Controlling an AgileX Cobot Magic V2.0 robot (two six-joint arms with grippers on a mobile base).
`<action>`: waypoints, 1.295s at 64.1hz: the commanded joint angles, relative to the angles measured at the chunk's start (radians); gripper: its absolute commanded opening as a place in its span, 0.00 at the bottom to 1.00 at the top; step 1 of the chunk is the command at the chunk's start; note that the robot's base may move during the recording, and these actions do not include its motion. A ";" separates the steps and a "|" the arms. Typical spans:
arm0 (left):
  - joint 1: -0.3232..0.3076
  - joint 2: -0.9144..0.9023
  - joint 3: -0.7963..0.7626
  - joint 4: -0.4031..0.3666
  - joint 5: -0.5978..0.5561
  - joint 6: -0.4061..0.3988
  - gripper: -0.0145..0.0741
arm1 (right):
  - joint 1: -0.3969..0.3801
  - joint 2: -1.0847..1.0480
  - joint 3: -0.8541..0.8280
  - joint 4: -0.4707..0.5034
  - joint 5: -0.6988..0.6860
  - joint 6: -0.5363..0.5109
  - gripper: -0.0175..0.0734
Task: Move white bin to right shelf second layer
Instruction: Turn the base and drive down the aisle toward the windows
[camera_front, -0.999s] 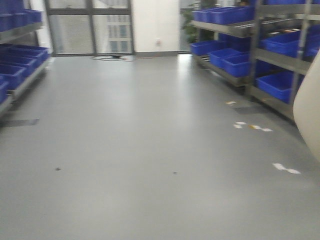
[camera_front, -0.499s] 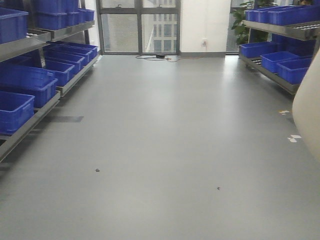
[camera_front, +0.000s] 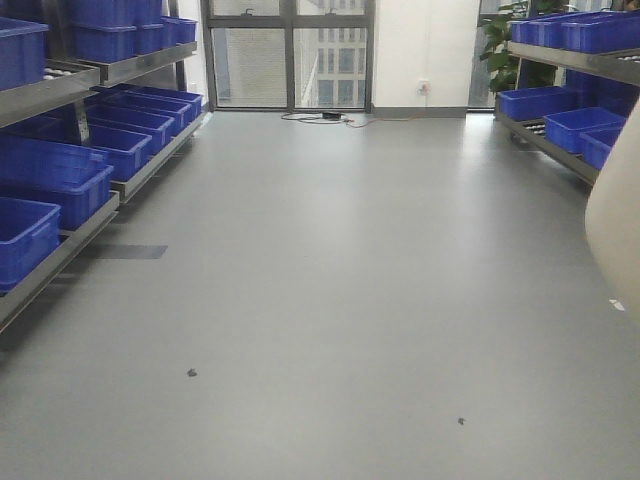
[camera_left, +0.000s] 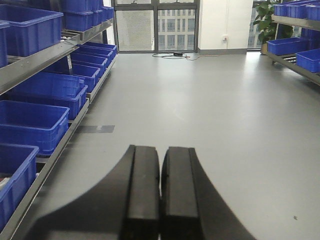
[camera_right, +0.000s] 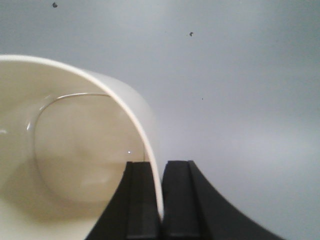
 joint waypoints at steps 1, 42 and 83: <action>0.000 -0.015 0.029 -0.008 -0.083 -0.005 0.26 | -0.005 -0.004 -0.026 0.001 -0.073 -0.005 0.25; 0.000 -0.015 0.029 -0.008 -0.083 -0.005 0.26 | -0.005 -0.004 -0.026 0.001 -0.072 -0.005 0.25; 0.000 -0.015 0.029 -0.008 -0.083 -0.005 0.26 | -0.005 -0.004 -0.026 0.001 -0.071 -0.005 0.25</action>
